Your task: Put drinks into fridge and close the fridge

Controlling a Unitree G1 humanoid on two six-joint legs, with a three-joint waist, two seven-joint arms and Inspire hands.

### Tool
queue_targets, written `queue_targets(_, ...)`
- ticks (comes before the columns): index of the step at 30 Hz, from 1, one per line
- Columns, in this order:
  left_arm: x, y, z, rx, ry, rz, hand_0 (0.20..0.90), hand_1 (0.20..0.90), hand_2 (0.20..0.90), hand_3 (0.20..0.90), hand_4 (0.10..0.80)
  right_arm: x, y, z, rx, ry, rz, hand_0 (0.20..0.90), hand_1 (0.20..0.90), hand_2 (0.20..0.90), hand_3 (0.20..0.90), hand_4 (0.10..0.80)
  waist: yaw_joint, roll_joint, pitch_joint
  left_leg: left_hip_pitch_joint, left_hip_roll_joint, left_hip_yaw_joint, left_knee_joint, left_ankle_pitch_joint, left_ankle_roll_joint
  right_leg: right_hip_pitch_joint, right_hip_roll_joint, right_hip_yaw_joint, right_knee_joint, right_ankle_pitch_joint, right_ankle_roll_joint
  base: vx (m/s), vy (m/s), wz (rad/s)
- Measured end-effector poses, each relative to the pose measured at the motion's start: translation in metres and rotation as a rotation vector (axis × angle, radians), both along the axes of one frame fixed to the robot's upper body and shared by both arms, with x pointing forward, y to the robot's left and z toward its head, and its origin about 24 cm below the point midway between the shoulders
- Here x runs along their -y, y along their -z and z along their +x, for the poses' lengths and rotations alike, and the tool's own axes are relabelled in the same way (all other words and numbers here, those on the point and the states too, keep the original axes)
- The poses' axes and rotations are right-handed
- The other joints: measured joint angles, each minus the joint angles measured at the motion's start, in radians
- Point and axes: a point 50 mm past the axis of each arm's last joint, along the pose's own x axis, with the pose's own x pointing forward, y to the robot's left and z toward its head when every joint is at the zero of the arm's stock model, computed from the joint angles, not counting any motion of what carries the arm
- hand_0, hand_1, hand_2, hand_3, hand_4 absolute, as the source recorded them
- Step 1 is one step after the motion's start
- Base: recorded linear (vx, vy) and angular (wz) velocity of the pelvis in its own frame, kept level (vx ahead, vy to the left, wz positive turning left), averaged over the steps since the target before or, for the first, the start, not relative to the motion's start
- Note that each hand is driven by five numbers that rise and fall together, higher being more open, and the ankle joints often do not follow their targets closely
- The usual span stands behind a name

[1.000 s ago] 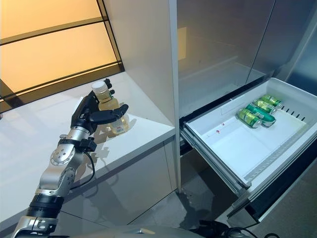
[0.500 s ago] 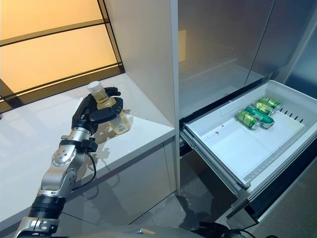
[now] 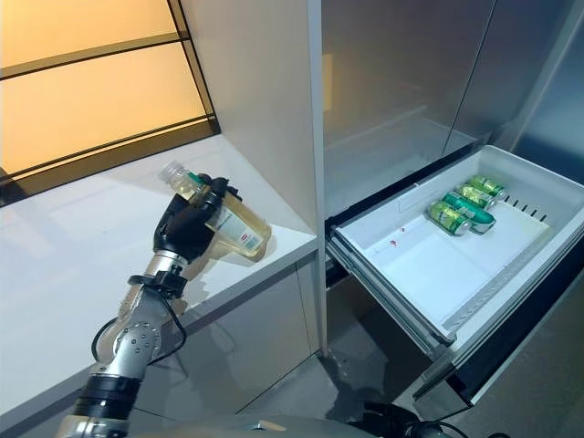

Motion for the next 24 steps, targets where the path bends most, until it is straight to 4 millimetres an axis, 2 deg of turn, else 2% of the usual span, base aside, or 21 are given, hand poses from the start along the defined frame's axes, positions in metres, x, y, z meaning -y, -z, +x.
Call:
queue_targets(2,0.006,-0.016,-0.003,0.095,0.045,-0.095,0.3,0.3,0.3,0.2,0.1,-0.018,-0.015,0.029,0.15,-0.092,0.006,0.9,0.9,0.9,0.9,0.8,-0.024,-0.012,0.009,-0.001,0.002,0.01,0.0,0.0,0.0,-0.006,0.002,0.01,0.0,0.004,-0.001,-0.074,0.004,-0.13)
queue_targets(5,0.011,-0.037,-0.009,0.241,0.079,-0.119,0.3,0.3,0.3,0.2,0.1,-0.043,-0.053,0.068,0.402,-0.155,0.055,0.9,0.9,0.9,0.9,0.8,-0.044,-0.01,0.016,0.002,0.003,0.03,0.0,-0.005,0.001,-0.011,0.002,0.028,0.0,0.006,0.001,-0.049,0.02,-0.17)
queue_targets(9,0.011,-0.057,-0.015,0.391,0.05,-0.101,0.3,0.3,0.3,0.2,0.1,-0.062,-0.099,0.099,0.639,-0.218,0.122,0.9,0.9,0.9,0.9,0.8,-0.068,-0.009,0.017,0.001,0.002,0.04,0.0,-0.009,0.001,-0.016,0.002,0.039,0.0,0.005,0.004,-0.045,0.037,-0.1)
queue_targets(11,0.007,-0.061,-0.017,0.43,0.007,-0.066,0.3,0.3,0.3,0.2,0.1,-0.063,-0.114,0.107,0.706,-0.238,0.137,0.9,0.9,0.9,0.9,0.8,-0.07,-0.009,0.017,0.001,0.002,0.051,0.0,-0.011,0.001,-0.023,0.003,0.051,0.002,0.008,0.004,-0.036,0.062,-0.17)
queue_targets(14,-0.004,-0.067,-0.019,0.468,-0.097,0.089,0.3,0.3,0.3,0.2,0.1,-0.053,-0.153,0.119,0.835,-0.279,0.139,0.9,0.9,0.9,0.9,0.8,-0.085,-0.011,0.028,-0.003,-0.001,0.058,0.0,-0.014,0.005,-0.028,0.0,0.058,0.005,0.013,0.003,-0.025,0.053,-0.08)
queue_targets(17,-0.007,-0.071,-0.02,0.478,-0.167,0.213,0.3,0.3,0.3,0.2,0.1,-0.05,-0.175,0.124,0.905,-0.289,0.162,0.9,0.9,0.9,0.9,0.8,-0.084,-0.011,0.034,-0.003,-0.006,0.08,0.0,-0.018,0.01,-0.038,-0.004,0.077,0.005,0.016,0.008,-0.012,0.055,-0.18)
queue_targets(19,-0.009,-0.073,-0.02,0.479,-0.209,0.306,0.3,0.3,0.3,0.2,0.1,-0.046,-0.191,0.128,0.948,-0.356,0.141,0.9,0.9,0.9,0.9,0.8,-0.085,-0.011,0.037,-0.003,-0.009,0.09,0.0,-0.021,0.015,-0.041,-0.008,0.088,0.005,0.019,0.013,-0.01,0.055,-0.18)
queue_targets(24,-0.011,-0.083,-0.017,0.488,-0.299,0.575,0.3,0.3,0.3,0.2,0.1,-0.04,-0.246,0.15,1.11,-0.414,0.135,0.9,0.9,0.9,0.9,0.8,-0.096,-0.03,0.054,0.003,-0.015,0.115,0.0,-0.025,0.02,-0.044,-0.013,0.113,0.005,0.026,0.021,-0.007,0.038,-0.14)
